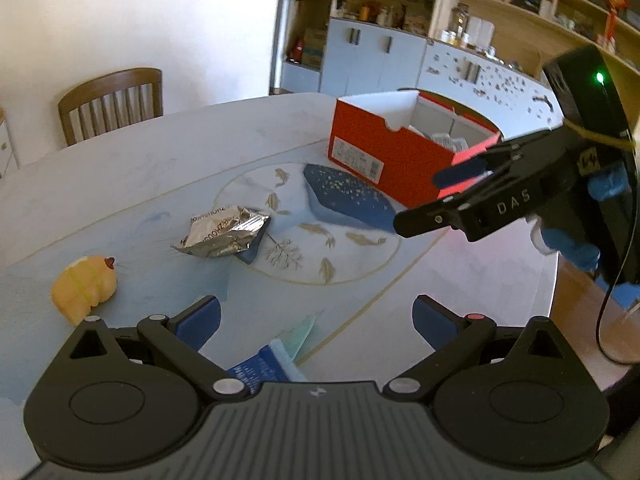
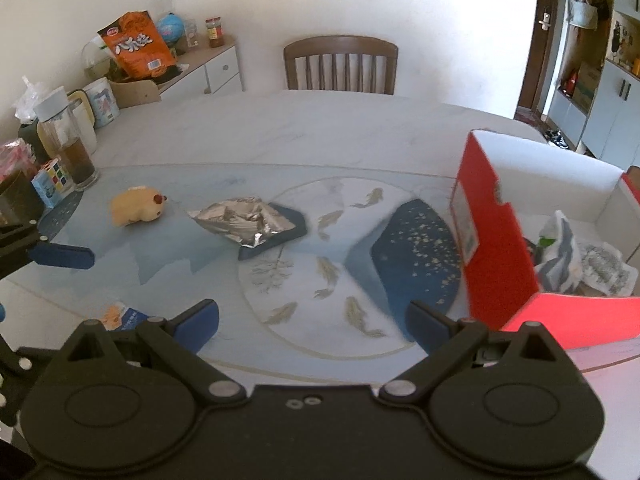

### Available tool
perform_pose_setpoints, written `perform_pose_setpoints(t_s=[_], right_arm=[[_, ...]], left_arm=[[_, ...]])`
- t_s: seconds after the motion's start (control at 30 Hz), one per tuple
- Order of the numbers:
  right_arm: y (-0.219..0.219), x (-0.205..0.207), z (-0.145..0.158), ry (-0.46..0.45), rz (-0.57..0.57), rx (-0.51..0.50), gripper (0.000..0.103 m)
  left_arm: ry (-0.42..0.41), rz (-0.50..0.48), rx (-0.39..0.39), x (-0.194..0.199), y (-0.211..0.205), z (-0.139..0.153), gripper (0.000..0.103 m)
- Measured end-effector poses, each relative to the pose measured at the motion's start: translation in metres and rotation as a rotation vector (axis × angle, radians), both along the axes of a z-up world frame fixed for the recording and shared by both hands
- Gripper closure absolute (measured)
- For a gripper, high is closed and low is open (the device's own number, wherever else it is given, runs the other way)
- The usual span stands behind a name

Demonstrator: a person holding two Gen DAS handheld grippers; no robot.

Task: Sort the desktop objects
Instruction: 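Move the left tool to the blue biscuit packet while the right tool approaches the silver foil bag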

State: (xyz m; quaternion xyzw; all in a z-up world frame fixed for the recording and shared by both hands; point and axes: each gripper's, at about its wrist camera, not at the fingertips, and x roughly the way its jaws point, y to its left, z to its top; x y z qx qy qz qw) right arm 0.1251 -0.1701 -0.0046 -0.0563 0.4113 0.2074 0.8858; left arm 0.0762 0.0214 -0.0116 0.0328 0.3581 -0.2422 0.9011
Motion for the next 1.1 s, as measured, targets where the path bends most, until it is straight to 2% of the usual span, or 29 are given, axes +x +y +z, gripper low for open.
perform_pose_setpoints(t_s=[0.47, 0.73, 1.0, 1.1], right_arm=[[0.042, -0.006, -0.029, 0.057, 0.059, -0.044, 0.003], [0.053, -0.005, -0.043, 0.088, 0.066, -0.073, 0.004], [0.067, 0.013, -0.039, 0.029, 0.067, -0.074, 0.004], [0.077, 0.024, -0.039, -0.001, 0.072, -0.064, 0.004]], left_arm=[[0.075, -0.058, 0.024, 0.018, 0.033, -0.055, 0.001], [0.067, -0.170, 0.050, 0.024, 0.039, -0.069, 0.002], [0.073, -0.204, 0.048, 0.029, 0.044, -0.078, 0.019], [0.067, -0.210, 0.042, 0.029, 0.045, -0.079, 0.022]])
